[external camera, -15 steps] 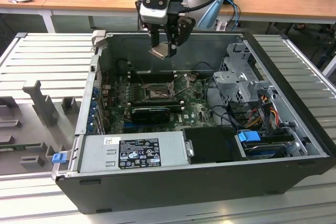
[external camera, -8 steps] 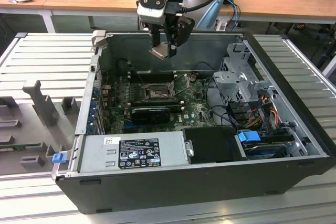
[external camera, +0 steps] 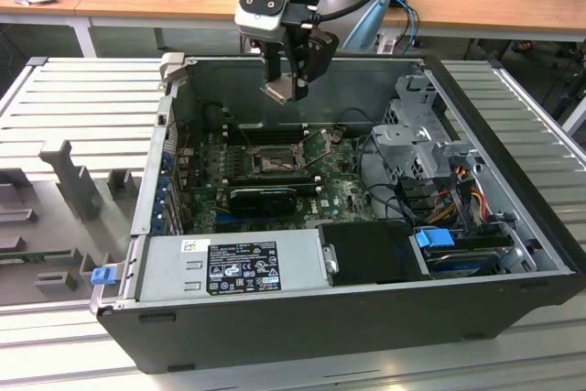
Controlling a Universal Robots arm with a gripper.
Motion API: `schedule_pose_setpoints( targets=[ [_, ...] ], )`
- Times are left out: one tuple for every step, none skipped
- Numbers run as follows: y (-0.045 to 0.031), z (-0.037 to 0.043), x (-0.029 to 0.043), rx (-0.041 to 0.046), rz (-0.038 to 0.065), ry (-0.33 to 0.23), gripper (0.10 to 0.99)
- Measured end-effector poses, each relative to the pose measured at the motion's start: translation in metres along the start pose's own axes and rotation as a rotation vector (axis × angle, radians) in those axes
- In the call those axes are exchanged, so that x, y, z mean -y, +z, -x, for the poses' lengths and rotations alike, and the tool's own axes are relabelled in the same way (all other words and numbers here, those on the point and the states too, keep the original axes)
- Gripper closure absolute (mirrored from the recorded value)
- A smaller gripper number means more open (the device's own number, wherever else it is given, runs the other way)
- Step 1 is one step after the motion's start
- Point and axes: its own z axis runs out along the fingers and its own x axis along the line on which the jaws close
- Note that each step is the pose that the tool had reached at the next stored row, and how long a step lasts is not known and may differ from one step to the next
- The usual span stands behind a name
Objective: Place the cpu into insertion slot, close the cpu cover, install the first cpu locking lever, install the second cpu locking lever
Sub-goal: 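Place the cpu into insertion slot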
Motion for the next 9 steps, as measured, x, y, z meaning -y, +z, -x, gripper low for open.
schedule_pose_setpoints(
  targets=[
    [0.0000, 0.0000, 0.0000, 0.0008, 0.000, 0.008, 0.557],
    [0.0001, 0.0000, 0.0000, 0.0021, 0.000, 0.023, 0.557],
    [0.0002, 0.0000, 0.0000, 0.0032, 0.001, 0.035, 0.557],
    [0.0003, 0.0000, 0.0000, 0.0042, 0.001, 0.046, 0.557],
    [0.0004, 0.0000, 0.0000, 0.0051, 0.001, 0.056, 0.557],
    [0.0005, 0.0000, 0.0000, 0.0060, 0.001, 0.067, 0.557],
    [0.0007, 0.0000, 0.0001, 0.0077, 0.001, 0.086, 0.557],
    [0.0008, 0.0000, 0.0001, 0.0096, 0.002, 0.107, 0.557],
    [0.0009, 0.0000, 0.0001, 0.0109, 0.002, 0.121, 0.557]
  ],
)
